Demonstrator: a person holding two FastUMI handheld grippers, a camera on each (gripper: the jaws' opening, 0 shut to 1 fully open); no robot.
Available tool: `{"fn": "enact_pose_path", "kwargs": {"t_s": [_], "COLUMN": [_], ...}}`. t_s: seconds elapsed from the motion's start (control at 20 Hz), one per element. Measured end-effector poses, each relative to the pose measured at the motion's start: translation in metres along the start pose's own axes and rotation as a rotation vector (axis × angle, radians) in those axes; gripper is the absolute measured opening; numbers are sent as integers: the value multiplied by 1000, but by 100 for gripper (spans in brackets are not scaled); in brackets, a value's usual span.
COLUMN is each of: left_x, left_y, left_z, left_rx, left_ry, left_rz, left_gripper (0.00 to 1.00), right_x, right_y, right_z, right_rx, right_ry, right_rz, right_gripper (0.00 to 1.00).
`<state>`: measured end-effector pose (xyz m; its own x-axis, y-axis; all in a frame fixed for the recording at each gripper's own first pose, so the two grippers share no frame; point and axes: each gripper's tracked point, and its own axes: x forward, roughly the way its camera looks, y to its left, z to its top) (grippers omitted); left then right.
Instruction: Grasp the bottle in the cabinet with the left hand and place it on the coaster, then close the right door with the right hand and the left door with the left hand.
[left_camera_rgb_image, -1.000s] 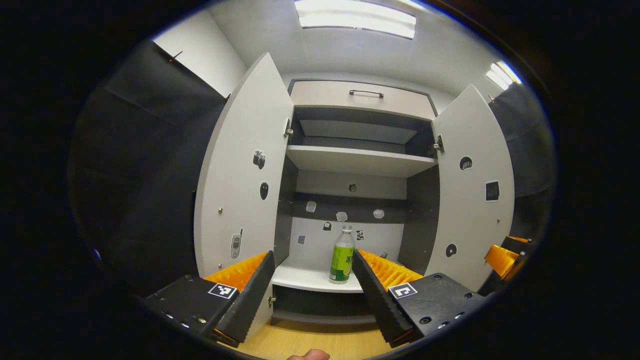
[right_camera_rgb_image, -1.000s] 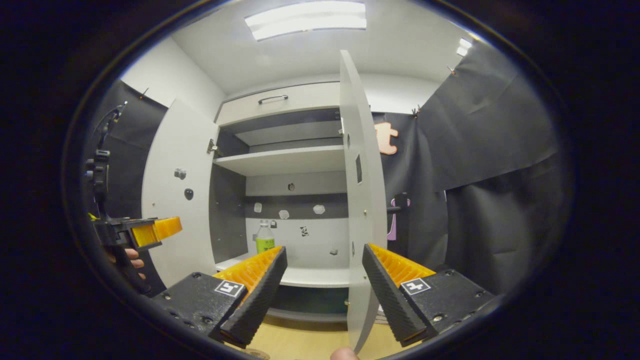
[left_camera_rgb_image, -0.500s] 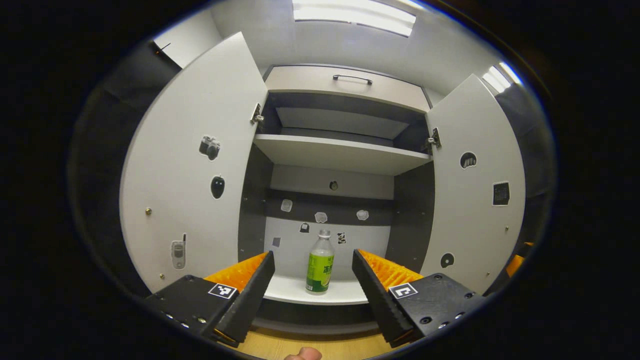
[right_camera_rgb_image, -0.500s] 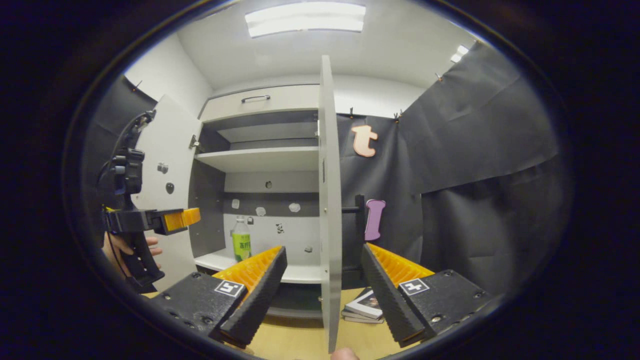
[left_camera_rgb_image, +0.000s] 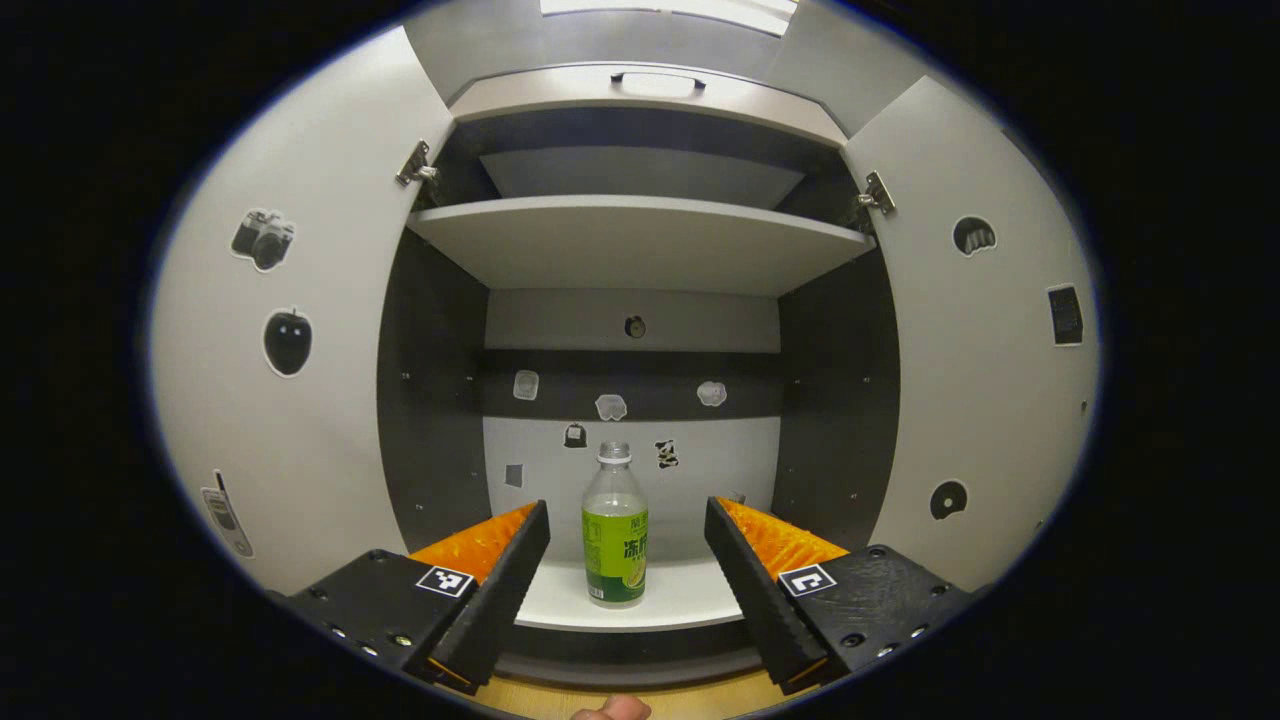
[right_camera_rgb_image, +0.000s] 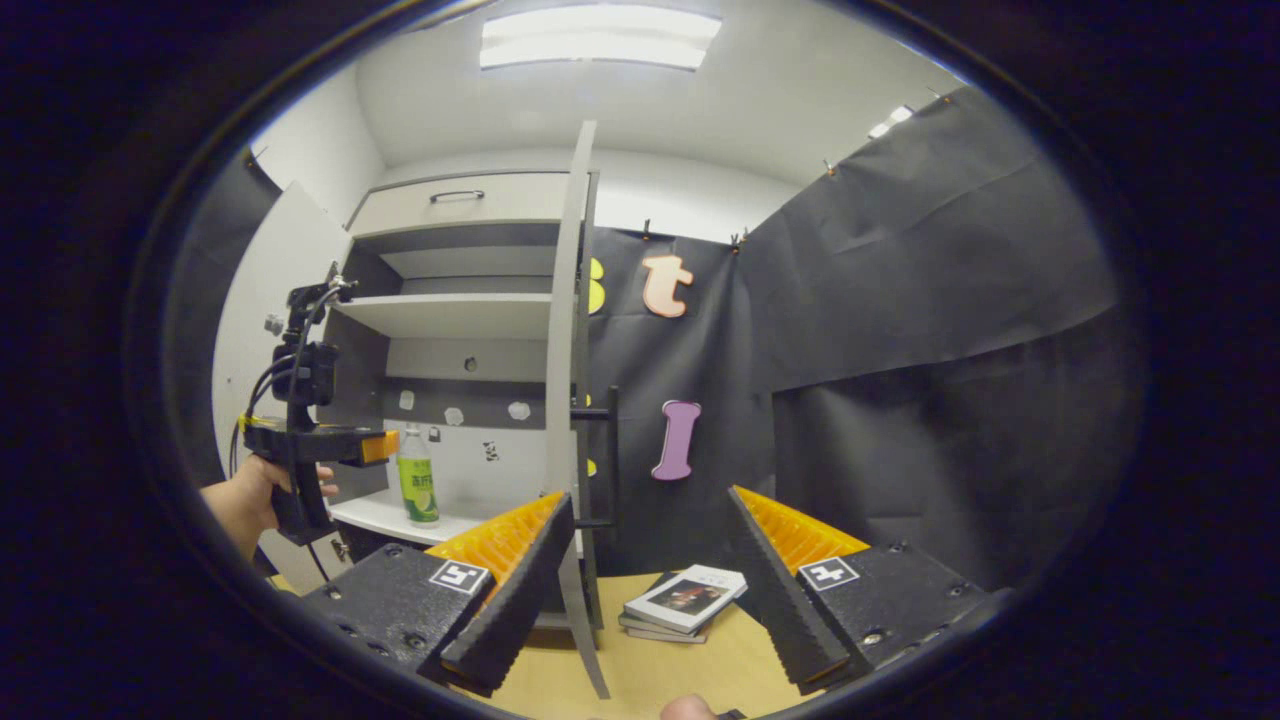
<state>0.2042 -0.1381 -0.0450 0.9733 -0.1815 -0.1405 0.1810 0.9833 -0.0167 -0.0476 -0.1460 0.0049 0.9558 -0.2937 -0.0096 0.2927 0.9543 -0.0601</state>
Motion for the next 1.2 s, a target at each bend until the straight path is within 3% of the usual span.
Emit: {"fn": "enact_pose_path", "kwargs": {"t_s": [0.3, 0.6, 1.2], "left_x": [51, 99, 136], "left_y": [8, 23, 30], "left_z": [-30, -50, -71], "left_rx": [-18, -41, 8], "left_ry": [76, 104, 128], "left_rz": [11, 28, 39], "left_gripper": [95, 95, 95], "right_x": [1, 5, 12], "right_y": [-18, -21, -17], "right_z": [-3, -5, -14], "right_rx": [-2, -5, -7], "right_ry": [9, 10, 25], "right_rz": [-65, -79, -96], "right_gripper": [98, 97, 98]}}
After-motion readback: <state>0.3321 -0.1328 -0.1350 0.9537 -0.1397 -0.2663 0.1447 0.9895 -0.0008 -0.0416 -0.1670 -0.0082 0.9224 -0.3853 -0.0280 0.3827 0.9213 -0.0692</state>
